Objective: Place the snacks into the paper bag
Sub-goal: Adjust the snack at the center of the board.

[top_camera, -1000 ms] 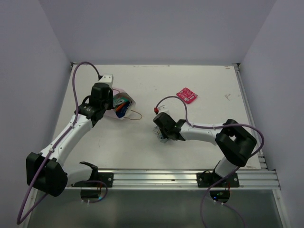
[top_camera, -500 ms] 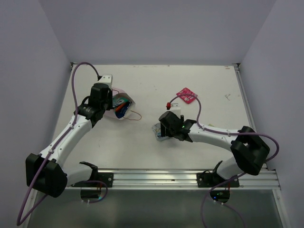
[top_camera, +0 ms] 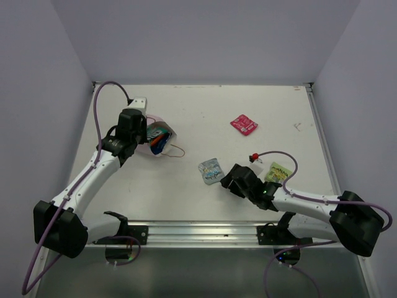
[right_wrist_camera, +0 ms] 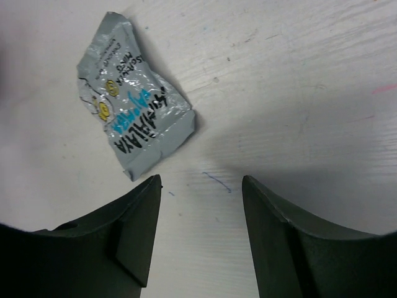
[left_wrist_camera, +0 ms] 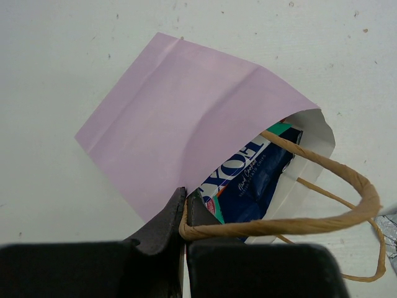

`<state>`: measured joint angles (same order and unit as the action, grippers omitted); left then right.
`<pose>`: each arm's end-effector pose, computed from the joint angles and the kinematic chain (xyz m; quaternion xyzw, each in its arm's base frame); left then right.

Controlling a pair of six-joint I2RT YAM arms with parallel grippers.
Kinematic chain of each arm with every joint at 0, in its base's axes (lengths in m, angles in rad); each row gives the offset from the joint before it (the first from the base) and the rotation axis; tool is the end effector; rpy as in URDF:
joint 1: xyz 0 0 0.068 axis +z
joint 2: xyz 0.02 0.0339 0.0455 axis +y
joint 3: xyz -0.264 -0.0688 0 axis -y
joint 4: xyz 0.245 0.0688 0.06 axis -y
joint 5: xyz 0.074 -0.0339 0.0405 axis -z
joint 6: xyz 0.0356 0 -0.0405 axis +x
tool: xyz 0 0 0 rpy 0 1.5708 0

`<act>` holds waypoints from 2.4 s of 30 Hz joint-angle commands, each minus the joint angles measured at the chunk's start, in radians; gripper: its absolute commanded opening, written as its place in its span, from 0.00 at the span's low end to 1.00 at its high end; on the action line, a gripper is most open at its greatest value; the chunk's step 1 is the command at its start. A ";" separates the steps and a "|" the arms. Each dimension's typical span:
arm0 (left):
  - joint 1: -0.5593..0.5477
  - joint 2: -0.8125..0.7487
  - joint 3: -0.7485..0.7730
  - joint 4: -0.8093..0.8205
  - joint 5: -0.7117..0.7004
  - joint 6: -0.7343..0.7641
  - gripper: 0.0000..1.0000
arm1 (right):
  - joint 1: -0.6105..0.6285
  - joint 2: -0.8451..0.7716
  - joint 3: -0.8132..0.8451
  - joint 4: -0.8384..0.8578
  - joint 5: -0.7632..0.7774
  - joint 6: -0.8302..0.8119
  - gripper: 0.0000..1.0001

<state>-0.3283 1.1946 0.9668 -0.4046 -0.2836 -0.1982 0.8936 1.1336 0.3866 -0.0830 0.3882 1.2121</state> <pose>0.2517 -0.0752 0.2982 -0.0064 0.8853 0.0052 0.4650 0.1364 0.1481 0.1513 0.2140 0.8920 0.2196 0.3321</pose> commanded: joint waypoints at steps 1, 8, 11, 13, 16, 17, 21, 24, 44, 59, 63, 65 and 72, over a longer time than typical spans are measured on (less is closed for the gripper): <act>0.009 -0.029 0.003 0.062 -0.006 -0.001 0.00 | -0.002 0.009 -0.037 0.202 -0.018 0.151 0.61; 0.009 -0.026 0.003 0.062 -0.008 -0.001 0.00 | -0.002 0.152 -0.034 0.362 -0.144 0.240 0.64; 0.009 -0.027 0.003 0.062 -0.012 -0.001 0.00 | -0.001 0.204 -0.034 0.396 -0.135 0.277 0.64; 0.009 -0.029 0.003 0.062 -0.015 -0.001 0.00 | -0.012 0.221 -0.038 0.408 -0.114 0.296 0.64; 0.009 -0.029 0.003 0.062 -0.016 -0.001 0.00 | -0.048 0.245 -0.029 0.413 -0.095 0.270 0.64; 0.009 -0.029 0.003 0.062 -0.014 -0.001 0.00 | -0.067 0.258 -0.028 0.419 -0.094 0.261 0.64; 0.009 -0.030 0.004 0.062 -0.011 -0.001 0.00 | -0.206 0.290 -0.026 0.483 -0.124 0.190 0.64; 0.009 -0.030 0.003 0.062 -0.011 -0.001 0.00 | -0.274 0.328 0.024 0.497 -0.152 0.078 0.64; 0.009 -0.030 0.004 0.062 -0.002 0.000 0.00 | -0.308 0.419 0.199 0.086 -0.307 -0.253 0.59; 0.009 -0.029 0.003 0.061 -0.008 0.002 0.00 | -0.265 0.741 0.357 -0.072 -0.224 -0.365 0.31; 0.009 -0.027 0.003 0.061 -0.005 0.002 0.00 | -0.257 0.749 0.374 -0.100 -0.186 -0.394 0.16; 0.009 -0.026 0.004 0.059 -0.005 0.002 0.00 | -0.257 0.739 0.376 -0.106 -0.178 -0.410 0.04; 0.009 -0.026 0.003 0.061 -0.003 0.002 0.00 | -0.257 0.620 0.368 -0.158 -0.146 -0.422 0.00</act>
<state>-0.3275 1.1946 0.9668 -0.4049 -0.2832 -0.1978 0.6361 1.7325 0.8253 0.0914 0.1665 0.8577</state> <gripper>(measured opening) 0.018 0.010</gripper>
